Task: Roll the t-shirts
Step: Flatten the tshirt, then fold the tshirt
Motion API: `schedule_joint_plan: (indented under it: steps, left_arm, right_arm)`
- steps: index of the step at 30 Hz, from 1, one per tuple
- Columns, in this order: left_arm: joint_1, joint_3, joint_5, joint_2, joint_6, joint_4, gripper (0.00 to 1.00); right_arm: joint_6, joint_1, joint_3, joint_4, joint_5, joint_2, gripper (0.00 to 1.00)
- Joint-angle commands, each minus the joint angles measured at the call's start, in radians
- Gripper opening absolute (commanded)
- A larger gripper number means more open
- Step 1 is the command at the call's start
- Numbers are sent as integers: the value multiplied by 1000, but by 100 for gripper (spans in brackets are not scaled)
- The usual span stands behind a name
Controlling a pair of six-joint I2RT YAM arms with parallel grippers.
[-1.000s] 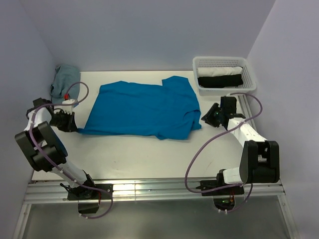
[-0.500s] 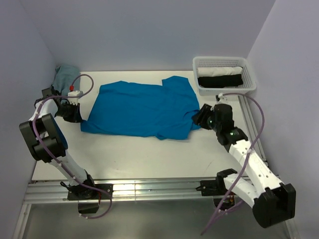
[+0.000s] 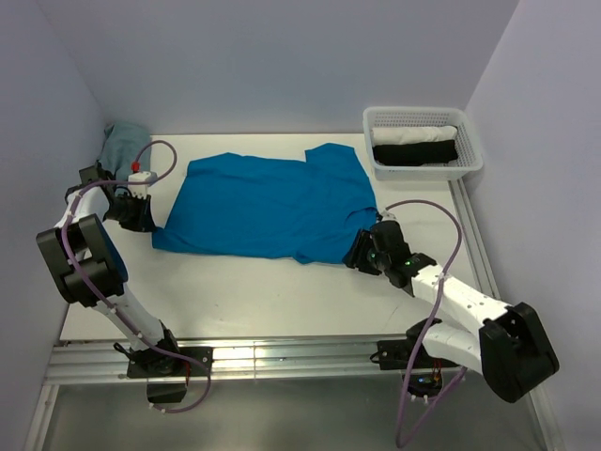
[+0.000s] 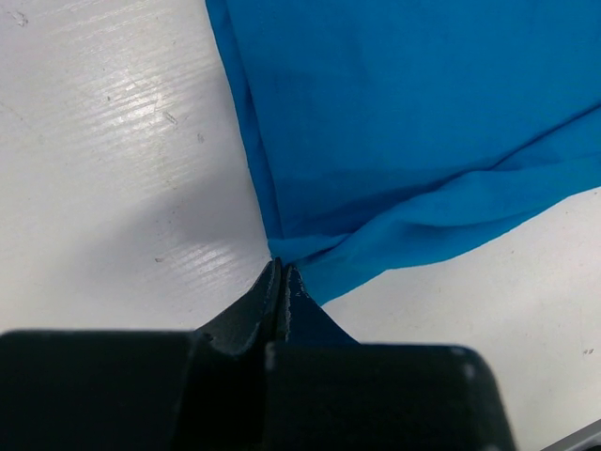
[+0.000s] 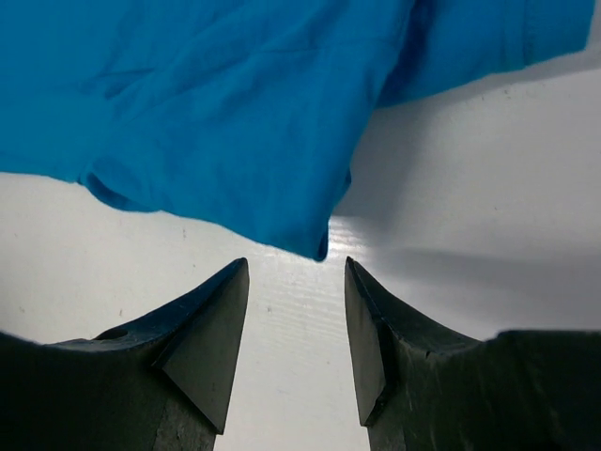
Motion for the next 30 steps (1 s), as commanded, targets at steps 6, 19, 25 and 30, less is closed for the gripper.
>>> schedule_joint_plan:
  steps: [6,19,25,30]
  left_arm:
    - [-7,25,6,-26,-8,-7,0]
    - [-7,-60,-34,-141,81,-53,1]
    - [-7,-127,-48,-217,146,-99,0]
    - [-7,-184,-66,-261,196,-116,0]
  right_arm:
    - [39,19,3,157,39,112,47]
    - [147,31,1,-275,115,-326,0]
    - [229,36,-31,-475,46,-540,0]
    - [272,48,-95,-558,-4,-626,0]
